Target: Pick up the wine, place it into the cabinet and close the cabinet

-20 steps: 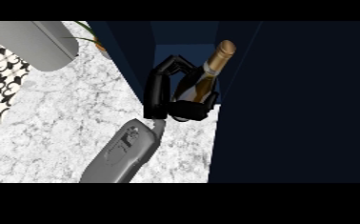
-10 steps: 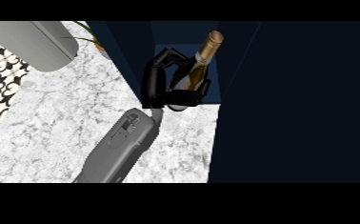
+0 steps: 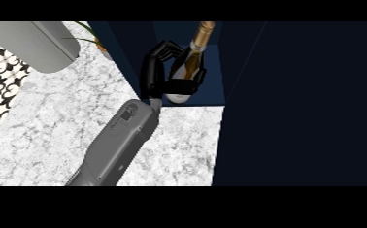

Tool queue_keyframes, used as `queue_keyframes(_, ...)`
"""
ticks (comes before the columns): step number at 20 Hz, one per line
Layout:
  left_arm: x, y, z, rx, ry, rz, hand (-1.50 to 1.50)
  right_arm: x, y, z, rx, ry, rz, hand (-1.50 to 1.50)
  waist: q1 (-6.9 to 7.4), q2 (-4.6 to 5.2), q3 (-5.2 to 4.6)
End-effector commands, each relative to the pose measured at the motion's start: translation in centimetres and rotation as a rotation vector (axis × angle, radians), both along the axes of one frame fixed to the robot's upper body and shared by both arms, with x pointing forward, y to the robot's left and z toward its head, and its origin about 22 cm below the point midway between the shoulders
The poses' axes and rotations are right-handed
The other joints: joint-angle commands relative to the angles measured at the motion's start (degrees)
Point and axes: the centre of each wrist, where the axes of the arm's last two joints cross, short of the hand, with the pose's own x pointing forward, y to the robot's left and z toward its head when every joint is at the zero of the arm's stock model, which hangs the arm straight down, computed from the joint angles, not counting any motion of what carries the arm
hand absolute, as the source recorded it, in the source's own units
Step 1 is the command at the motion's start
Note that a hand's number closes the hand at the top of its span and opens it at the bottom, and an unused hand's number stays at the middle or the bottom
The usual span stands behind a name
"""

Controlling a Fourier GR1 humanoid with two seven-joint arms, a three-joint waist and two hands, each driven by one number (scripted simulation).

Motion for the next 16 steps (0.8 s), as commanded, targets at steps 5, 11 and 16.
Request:
queue_keyframes(5,2.8,-0.7,1.8,0.015,0.068,0.015,1.5,-2.7,0.2,-0.2,0.02,-0.01,0.035,-1.5,-0.61,0.03,0.02)
queue_keyframes(11,3.3,1.0,-1.3,0.023,0.057,0.044,1.5,-1.9,-0.3,0.8,0.024,-0.031,0.069,-1.5,-1.17,0.32,-0.02)
queue_keyframes(16,5.1,0.2,0.9,0.08,-0.013,0.072,1.5,-1.2,0.7,0.4,0.039,-0.036,0.042,-1.5,-1.02,0.36,-0.02)
